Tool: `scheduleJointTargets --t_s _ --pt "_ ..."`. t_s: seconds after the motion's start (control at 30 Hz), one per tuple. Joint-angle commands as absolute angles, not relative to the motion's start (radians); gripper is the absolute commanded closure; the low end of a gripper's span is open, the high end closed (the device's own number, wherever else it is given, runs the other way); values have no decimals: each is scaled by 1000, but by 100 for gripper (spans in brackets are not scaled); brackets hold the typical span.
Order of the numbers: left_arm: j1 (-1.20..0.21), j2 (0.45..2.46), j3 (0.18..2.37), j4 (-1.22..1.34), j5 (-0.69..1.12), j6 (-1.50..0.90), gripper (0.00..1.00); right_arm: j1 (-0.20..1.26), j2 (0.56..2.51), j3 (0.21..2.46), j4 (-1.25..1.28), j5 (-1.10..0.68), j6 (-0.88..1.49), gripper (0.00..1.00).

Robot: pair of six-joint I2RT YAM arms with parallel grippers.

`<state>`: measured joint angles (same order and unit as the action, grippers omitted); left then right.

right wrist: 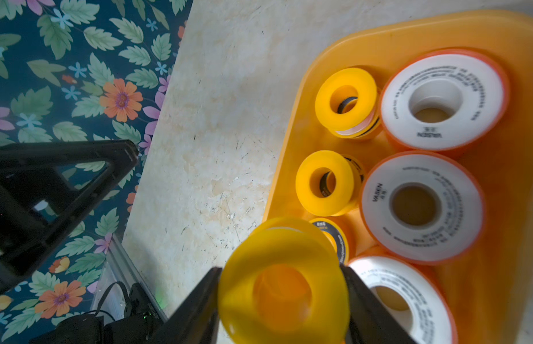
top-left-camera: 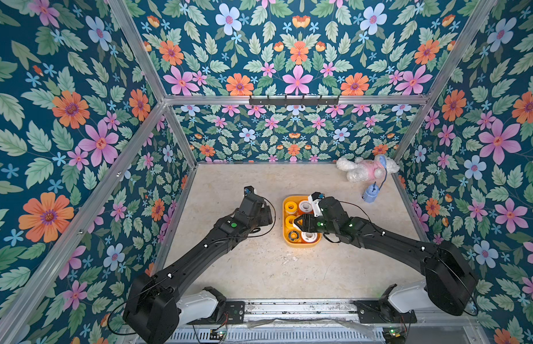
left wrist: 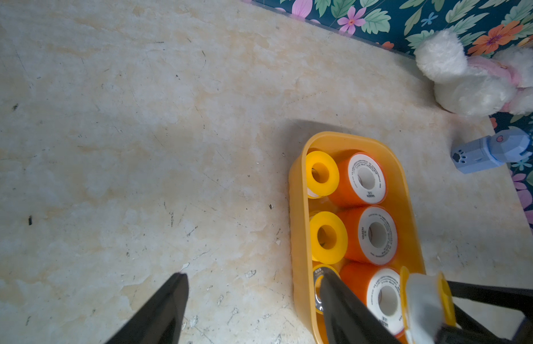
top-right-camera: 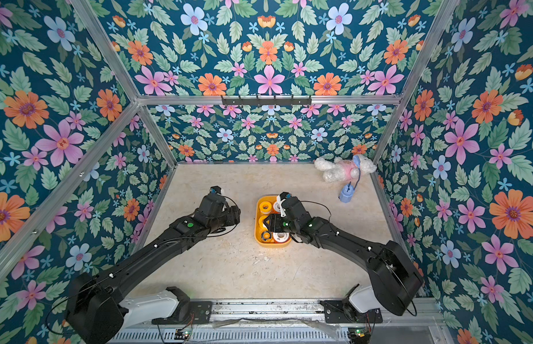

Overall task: Put the sealing tape into the storage box
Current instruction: Place the sealing tape in the storage box.

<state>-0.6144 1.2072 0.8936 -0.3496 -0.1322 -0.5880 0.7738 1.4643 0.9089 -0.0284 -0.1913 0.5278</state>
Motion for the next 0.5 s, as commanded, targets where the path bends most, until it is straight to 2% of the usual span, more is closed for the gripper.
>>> scheduleJointTargets --t_s 0.0,0.47 --pt "-614 1209 893 -339 -134 -589 24 797 1505 946 -51 -159 494 37" --pt "-613 1210 889 -339 -131 -589 24 879 1642 1066 -197 -22 449 36"
